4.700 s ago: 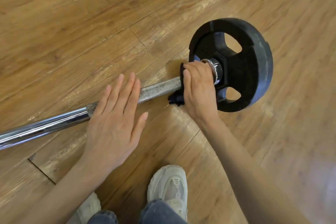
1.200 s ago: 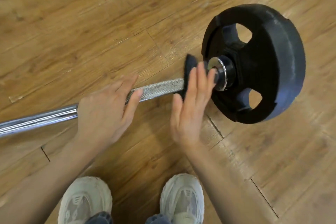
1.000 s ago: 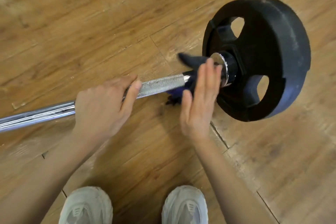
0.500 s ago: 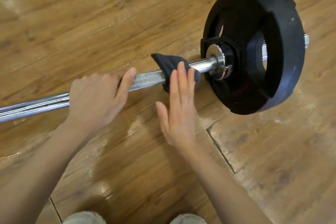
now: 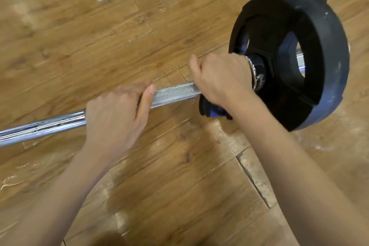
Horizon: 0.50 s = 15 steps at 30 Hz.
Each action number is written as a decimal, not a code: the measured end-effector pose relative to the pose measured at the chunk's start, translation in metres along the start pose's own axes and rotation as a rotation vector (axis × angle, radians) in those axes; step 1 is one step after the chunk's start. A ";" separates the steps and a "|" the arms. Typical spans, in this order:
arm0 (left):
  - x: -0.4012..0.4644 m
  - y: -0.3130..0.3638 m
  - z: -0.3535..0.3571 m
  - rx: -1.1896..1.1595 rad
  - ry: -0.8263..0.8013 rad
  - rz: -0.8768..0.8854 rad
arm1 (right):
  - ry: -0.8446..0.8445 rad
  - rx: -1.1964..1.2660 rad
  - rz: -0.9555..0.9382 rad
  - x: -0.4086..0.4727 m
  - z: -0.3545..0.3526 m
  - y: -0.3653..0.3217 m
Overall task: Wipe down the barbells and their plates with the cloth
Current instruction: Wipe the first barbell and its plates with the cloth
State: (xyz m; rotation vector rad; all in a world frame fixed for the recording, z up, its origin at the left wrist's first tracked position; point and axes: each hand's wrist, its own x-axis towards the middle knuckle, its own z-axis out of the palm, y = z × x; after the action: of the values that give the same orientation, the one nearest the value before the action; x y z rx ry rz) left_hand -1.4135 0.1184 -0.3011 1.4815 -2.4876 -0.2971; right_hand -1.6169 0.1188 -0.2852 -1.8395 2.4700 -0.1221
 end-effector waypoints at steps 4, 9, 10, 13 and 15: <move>-0.006 0.002 -0.002 0.002 -0.011 0.028 | 0.076 0.095 0.000 -0.017 0.006 0.004; -0.018 0.007 -0.002 0.009 -0.024 0.029 | 0.507 0.256 -0.023 -0.090 0.055 0.015; -0.021 0.009 -0.002 0.005 -0.027 0.025 | 0.518 0.289 -0.008 -0.087 0.054 0.015; -0.029 0.015 -0.003 -0.007 -0.014 0.026 | 0.389 0.181 0.038 -0.068 0.026 0.004; -0.031 0.016 -0.004 -0.007 -0.020 0.028 | -0.001 0.048 0.083 -0.045 -0.004 0.000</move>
State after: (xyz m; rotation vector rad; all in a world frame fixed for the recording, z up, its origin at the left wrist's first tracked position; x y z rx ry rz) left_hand -1.4114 0.1536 -0.2951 1.4470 -2.5176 -0.3167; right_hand -1.6045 0.1623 -0.2809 -1.7154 2.5149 -0.1748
